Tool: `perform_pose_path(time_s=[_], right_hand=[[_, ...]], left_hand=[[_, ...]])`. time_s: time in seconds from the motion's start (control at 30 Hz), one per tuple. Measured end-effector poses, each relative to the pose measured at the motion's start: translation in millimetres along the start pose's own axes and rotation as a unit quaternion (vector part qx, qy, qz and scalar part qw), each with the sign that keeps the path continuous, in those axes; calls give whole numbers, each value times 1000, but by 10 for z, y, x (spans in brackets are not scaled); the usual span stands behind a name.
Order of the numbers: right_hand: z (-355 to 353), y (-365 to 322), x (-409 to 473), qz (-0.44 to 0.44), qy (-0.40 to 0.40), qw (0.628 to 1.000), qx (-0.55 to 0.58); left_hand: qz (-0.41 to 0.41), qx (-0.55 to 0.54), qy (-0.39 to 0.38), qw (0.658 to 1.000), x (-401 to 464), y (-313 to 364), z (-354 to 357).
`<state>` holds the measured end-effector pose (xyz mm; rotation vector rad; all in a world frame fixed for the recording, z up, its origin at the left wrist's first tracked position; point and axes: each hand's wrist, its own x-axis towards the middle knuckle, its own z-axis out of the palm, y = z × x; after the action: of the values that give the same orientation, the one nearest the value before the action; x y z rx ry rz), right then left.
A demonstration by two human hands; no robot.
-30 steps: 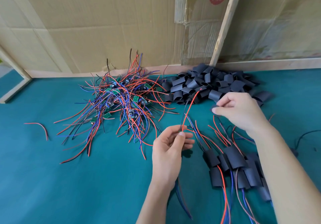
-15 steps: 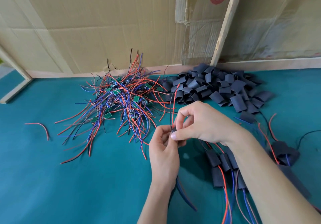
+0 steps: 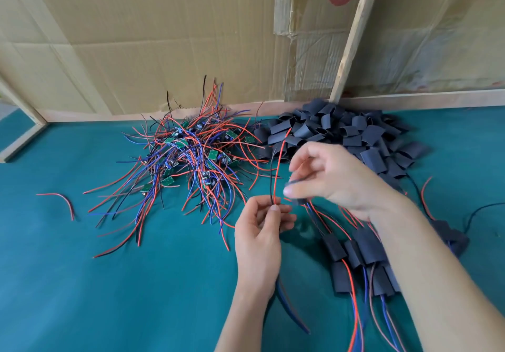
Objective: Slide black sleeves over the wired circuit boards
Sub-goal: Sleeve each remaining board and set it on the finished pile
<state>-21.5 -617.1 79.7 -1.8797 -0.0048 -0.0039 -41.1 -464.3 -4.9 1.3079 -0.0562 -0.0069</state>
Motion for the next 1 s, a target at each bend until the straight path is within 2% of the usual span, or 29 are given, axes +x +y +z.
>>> perform_pose_path(time_s=[0.13, 0.23, 0.3, 0.43, 0.67, 0.87, 1.0], right_hand=[[-263, 30, -4, -13, 135, 978, 156], [-359, 52, 14, -21, 263, 924, 275], [-345, 42, 35, -22, 303, 897, 321], [-257, -1, 62, -27, 258, 896, 360], [-349, 11, 5, -48, 186, 912, 362], [-401, 56, 5, -46, 170, 907, 383], [-445, 91, -1, -33, 205, 899, 385]], left_hand=[[-17, 5, -29, 999, -11, -7, 1], [-15, 23, -48, 998, -19, -10, 3], [-13, 35, -61, 997, -22, -10, 4], [-11, 42, -72, 996, -24, -12, -1], [-16, 27, -69, 997, -23, 2, -5], [-16, 23, -67, 997, -20, 11, -4], [-18, 19, -65, 998, -26, 10, 1]])
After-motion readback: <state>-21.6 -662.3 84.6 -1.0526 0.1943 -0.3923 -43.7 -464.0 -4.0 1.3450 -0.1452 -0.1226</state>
